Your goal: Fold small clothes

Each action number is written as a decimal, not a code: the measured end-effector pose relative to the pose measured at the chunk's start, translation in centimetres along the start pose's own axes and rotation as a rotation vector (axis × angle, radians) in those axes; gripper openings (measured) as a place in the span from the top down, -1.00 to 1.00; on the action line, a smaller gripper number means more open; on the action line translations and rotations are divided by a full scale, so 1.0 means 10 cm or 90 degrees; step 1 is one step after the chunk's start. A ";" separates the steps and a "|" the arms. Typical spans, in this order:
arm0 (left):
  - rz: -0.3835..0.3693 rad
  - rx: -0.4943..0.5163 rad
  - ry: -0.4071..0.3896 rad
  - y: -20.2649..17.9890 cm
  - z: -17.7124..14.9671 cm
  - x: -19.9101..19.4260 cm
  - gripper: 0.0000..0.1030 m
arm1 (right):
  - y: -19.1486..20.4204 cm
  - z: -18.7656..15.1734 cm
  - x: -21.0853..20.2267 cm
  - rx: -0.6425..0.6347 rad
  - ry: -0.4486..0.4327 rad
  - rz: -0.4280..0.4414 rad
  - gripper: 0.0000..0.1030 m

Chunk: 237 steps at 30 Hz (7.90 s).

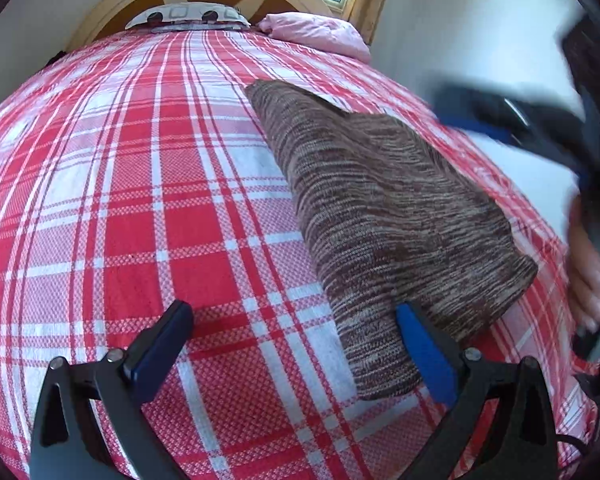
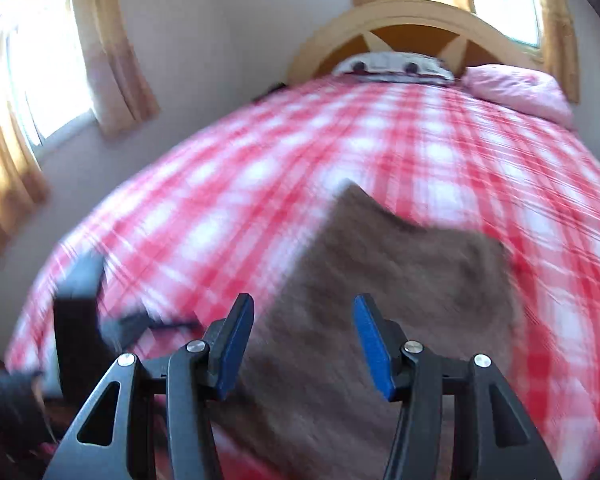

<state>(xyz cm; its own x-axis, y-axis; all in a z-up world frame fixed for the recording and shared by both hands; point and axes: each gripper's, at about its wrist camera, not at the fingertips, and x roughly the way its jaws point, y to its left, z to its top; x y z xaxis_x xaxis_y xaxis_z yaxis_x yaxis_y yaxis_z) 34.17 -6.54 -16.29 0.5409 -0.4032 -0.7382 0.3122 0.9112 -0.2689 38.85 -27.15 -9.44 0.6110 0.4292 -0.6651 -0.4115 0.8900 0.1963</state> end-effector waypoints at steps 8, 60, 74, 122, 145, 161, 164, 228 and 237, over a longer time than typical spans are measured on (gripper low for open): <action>-0.014 -0.010 0.000 0.02 0.03 0.03 -1.00 | 0.00 0.19 1.21 0.030 0.136 0.022 -0.06; 0.046 0.028 0.022 -0.20 0.50 0.46 -1.00 | -1.59 -0.48 0.14 0.250 0.030 -0.056 -0.22; 0.041 0.050 0.023 -0.28 0.51 0.53 -1.00 | -1.84 -0.30 0.52 0.295 0.031 0.028 -0.22; 0.035 -0.022 -0.148 0.31 -0.01 -1.43 0.49 | 0.08 0.09 0.49 0.215 -0.040 0.277 0.58; 0.193 -0.158 -0.202 1.51 -0.74 -2.12 0.49 | 1.94 0.60 1.61 0.102 0.054 0.392 0.58; 0.200 -0.274 -0.148 2.02 -1.17 -1.80 0.23 | 2.15 0.34 2.31 0.128 0.139 0.323 0.52; 0.225 -0.266 -0.160 1.96 -1.19 -1.88 0.01 | 2.07 0.34 1.98 0.110 0.093 0.284 0.33; 0.304 -0.156 -0.118 1.00 -1.86 -2.17 -0.83 | 2.74 -1.15 0.71 -0.115 0.105 0.085 -0.14; 0.337 -0.117 -0.230 0.62 -1.73 -2.75 -1.00 | 3.03 -1.09 -0.20 -0.153 -0.052 0.034 -0.15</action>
<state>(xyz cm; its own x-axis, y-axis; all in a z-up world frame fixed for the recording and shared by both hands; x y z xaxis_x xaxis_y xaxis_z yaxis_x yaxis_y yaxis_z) 7.78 11.67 -8.38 0.8221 0.1279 -0.5548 -0.1878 0.9808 -0.0523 17.81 -2.71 -10.05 0.6329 0.4942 -0.5960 -0.5875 0.8079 0.0460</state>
